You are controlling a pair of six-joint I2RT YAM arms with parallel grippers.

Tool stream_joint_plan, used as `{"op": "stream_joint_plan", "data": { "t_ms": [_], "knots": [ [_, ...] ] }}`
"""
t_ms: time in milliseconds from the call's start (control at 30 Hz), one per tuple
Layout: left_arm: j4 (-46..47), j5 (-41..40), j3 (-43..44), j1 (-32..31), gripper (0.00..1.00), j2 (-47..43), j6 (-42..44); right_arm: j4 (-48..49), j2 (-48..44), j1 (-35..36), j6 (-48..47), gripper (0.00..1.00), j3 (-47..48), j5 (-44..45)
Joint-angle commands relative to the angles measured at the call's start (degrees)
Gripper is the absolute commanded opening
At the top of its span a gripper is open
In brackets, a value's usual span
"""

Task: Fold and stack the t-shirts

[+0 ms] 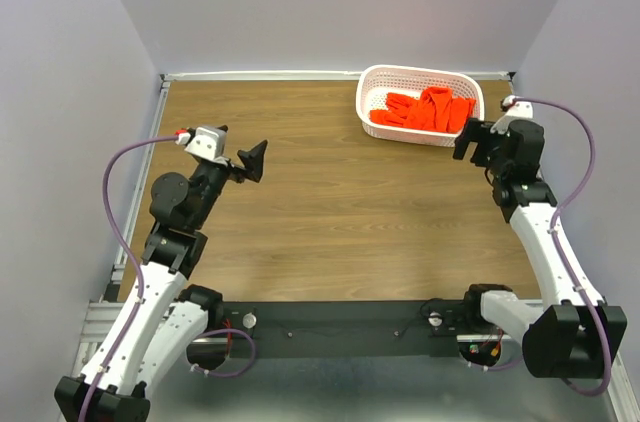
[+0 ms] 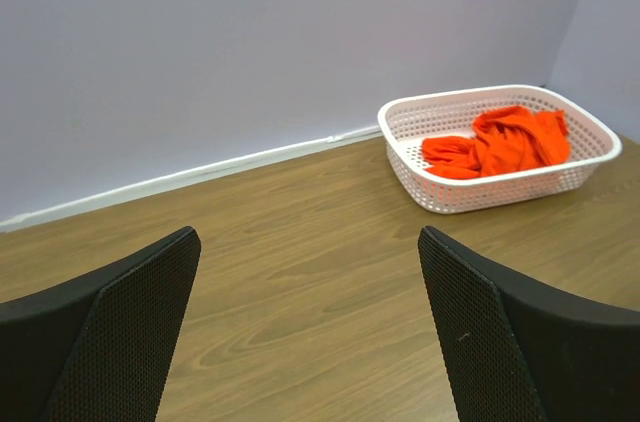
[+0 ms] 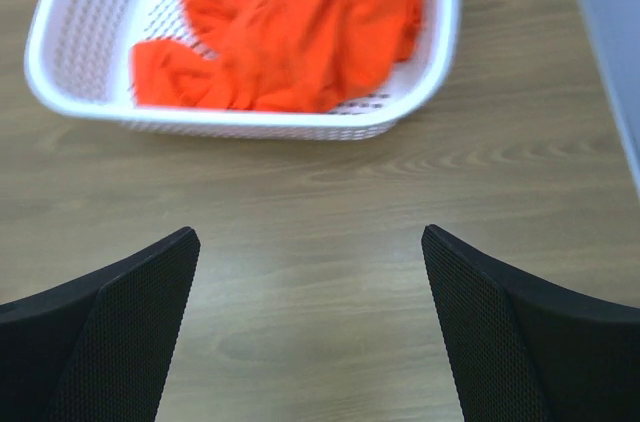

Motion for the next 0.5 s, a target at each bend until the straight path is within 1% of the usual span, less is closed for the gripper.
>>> {"op": "stream_joint_plan", "data": {
  "t_ms": [0,33,67,133,167,200,233,300,333,367,400,467],
  "knots": [
    [2.91,9.04,-0.32,-0.17,0.98,2.77,-1.93,1.61,-1.78,-0.31,-14.29,1.00,-3.60,-20.01],
    [4.49,10.46,0.81,-0.17,0.98,4.00,-4.38,1.53,-1.78,-0.31,-18.58,1.00,-4.65,-23.13],
    [4.94,11.69,1.78,-0.26,0.98,7.32,-5.54,1.26,-1.95,-0.31,-19.15,1.00,-4.92,-24.81],
    [4.94,13.38,6.43,-1.04,0.98,11.29,-7.56,-0.40,-2.39,-0.31,-19.42,1.00,-4.31,-24.48],
    [4.86,13.29,8.10,-3.14,0.98,13.31,-8.61,-1.10,-2.48,-0.31,-19.59,1.00,-3.09,-24.04],
    [4.94,12.25,9.77,-4.55,0.98,17.42,-9.06,-1.37,-2.48,-0.31,-18.99,1.00,-2.64,-22.21],
    [4.86,11.36,13.44,-7.87,0.98,21.81,-9.24,-1.72,-2.48,-0.31,-17.76,1.00,-1.85,-21.59],
    [5.03,9.26,17.59,-10.88,0.98,27.10,-9.06,-1.82,-2.66,-0.31,-17.05,1.00,-1.58,-21.23],
    [5.03,8.90,21.96,-12.29,0.97,30.00,-9.06,-1.99,-2.74,-0.31,-16.44,1.00,-1.67,-21.31],
    [4.94,8.81,24.35,-14.47,0.96,35.77,-8.98,-1.99,-3.01,-0.39,-15.39,1.00,-1.76,-21.92],
    [4.86,8.89,29.34,-15.54,0.95,38.87,-8.89,-1.99,-3.10,-0.39,-14.94,1.00,-1.67,-22.19],
    [4.51,9.07,34.81,-17.13,0.95,44.94,-9.15,-1.90,-3.01,-0.66,-12.58,1.00,-1.50,-22.28]
  ]
}}
